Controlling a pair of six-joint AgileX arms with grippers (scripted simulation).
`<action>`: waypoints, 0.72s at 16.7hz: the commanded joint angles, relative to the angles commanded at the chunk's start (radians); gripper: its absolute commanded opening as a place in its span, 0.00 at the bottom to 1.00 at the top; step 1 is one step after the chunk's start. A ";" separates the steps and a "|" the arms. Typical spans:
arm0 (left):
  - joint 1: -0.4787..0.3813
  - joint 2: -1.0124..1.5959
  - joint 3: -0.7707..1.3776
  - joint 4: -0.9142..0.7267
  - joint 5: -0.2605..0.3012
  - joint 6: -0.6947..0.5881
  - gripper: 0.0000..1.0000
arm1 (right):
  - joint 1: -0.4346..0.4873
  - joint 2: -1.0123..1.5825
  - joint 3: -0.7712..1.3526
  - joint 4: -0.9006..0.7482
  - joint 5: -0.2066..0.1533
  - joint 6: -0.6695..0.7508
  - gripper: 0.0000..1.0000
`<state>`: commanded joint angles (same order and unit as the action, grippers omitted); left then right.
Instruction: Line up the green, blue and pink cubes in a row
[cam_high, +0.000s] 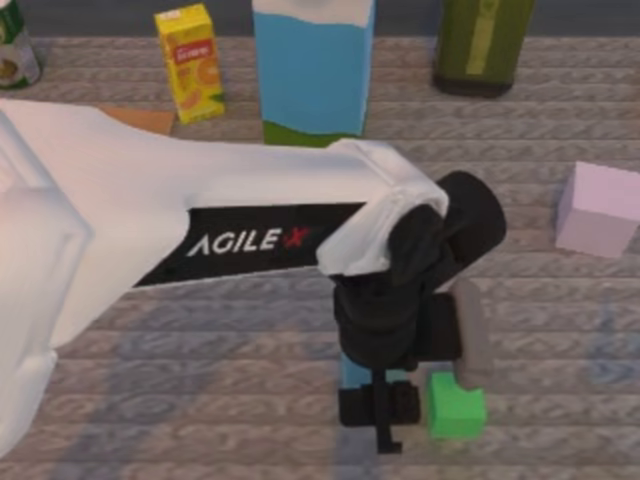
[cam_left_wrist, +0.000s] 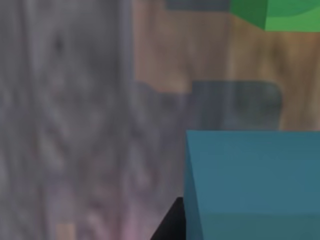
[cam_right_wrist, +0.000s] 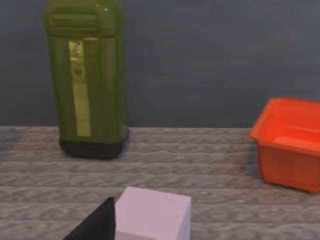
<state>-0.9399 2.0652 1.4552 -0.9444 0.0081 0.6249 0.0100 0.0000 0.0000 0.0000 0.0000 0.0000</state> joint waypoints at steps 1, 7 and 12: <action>-0.001 0.008 -0.013 0.018 0.000 0.001 0.00 | 0.000 0.000 0.000 0.000 0.000 0.000 1.00; -0.002 0.011 -0.018 0.026 -0.001 0.001 0.15 | 0.000 0.000 0.000 0.000 0.000 0.000 1.00; -0.002 0.011 -0.018 0.026 -0.001 0.001 0.53 | 0.000 0.000 0.000 0.000 0.000 0.000 1.00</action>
<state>-0.9419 2.0764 1.4368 -0.9188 0.0075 0.6263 0.0100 0.0000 0.0000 0.0000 0.0000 0.0000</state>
